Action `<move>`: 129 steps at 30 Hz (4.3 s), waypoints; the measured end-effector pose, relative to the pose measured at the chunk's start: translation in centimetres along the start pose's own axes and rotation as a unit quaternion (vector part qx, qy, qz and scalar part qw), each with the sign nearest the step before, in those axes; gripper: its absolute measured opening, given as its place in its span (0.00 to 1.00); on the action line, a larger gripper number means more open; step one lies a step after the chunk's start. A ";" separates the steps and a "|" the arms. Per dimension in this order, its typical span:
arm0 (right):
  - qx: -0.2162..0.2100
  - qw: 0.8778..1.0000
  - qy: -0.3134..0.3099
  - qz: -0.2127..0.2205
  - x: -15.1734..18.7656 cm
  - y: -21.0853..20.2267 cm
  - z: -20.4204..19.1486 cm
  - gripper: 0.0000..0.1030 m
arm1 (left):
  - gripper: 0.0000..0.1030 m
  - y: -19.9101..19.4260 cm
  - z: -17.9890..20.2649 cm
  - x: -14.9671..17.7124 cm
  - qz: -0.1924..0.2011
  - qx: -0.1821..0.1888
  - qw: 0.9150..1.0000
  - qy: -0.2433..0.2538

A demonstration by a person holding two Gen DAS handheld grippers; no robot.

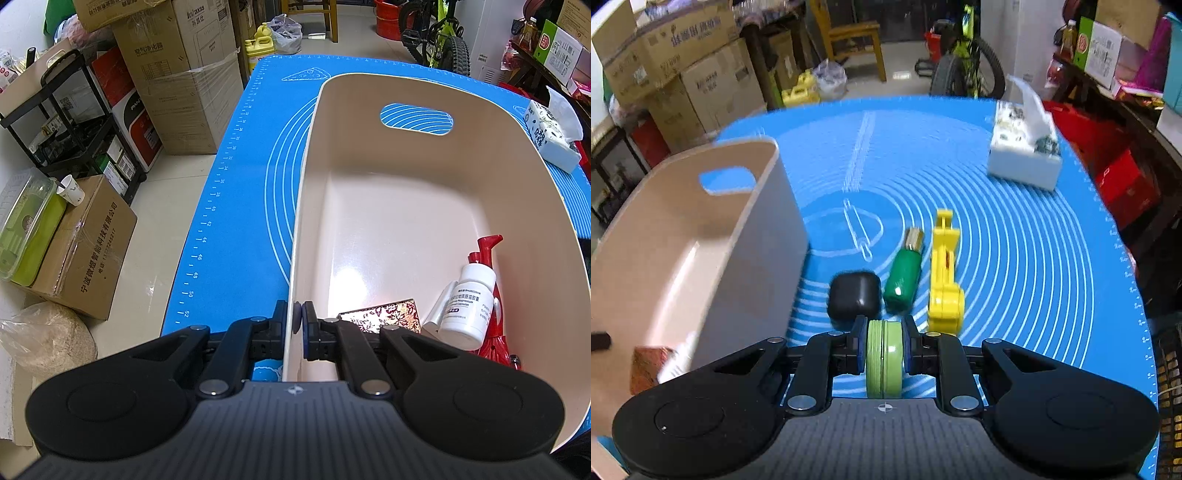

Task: Organize rigid objects
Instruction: 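Carry the green tin into the basket and release it with the right tool, then grasp the yellow toy with the right tool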

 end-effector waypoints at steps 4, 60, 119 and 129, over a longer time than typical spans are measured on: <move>-0.016 0.999 0.008 0.044 -1.5 -2.1 -1.1 0.28 | 0.09 0.0 0.0 0.0 0.000 0.000 1.000 0.000; -0.087 0.989 -0.089 0.085 -2.6 -4.9 -8.7 0.61 | 0.10 -0.2 0.1 -0.2 0.000 -0.004 1.000 0.003; 0.053 0.995 -0.007 0.080 -3.7 -0.7 3.5 0.33 | 0.10 -0.1 0.1 -0.1 0.000 -0.006 1.000 0.003; -0.018 0.988 -0.026 0.154 -5.5 -5.8 -1.6 0.33 | 0.10 -0.1 0.2 -0.2 0.000 -0.005 1.000 0.003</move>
Point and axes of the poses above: each gripper's, at about its wrist camera, not at the fingertips, and y roughly the way its jaws point, z to its right, x to its underside, the point moved 9 cm from there along y, roughly the way its jaws point, and after that the axes turned 3 degrees about -x, right-handed, at the moved point
